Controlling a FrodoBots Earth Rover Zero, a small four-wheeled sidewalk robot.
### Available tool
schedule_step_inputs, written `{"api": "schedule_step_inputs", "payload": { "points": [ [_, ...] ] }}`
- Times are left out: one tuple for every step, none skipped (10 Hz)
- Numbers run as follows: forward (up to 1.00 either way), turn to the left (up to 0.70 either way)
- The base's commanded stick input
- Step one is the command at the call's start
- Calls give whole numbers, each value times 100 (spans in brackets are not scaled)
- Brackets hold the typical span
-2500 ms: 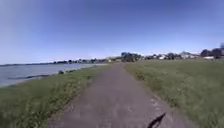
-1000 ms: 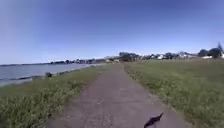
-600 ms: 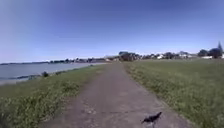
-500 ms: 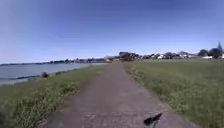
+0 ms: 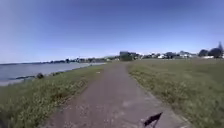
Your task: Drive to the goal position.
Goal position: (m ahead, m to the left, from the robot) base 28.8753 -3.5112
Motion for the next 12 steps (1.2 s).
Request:
{"api": "schedule_step_inputs", "payload": {
  "points": [
    [70,0],
    [70,0],
    [70,0],
    [70,0],
    [70,0],
    [70,0],
    [70,0],
    [70,0],
    [70,0],
    [70,0],
    [70,0],
    [70,0]
  ]
}}
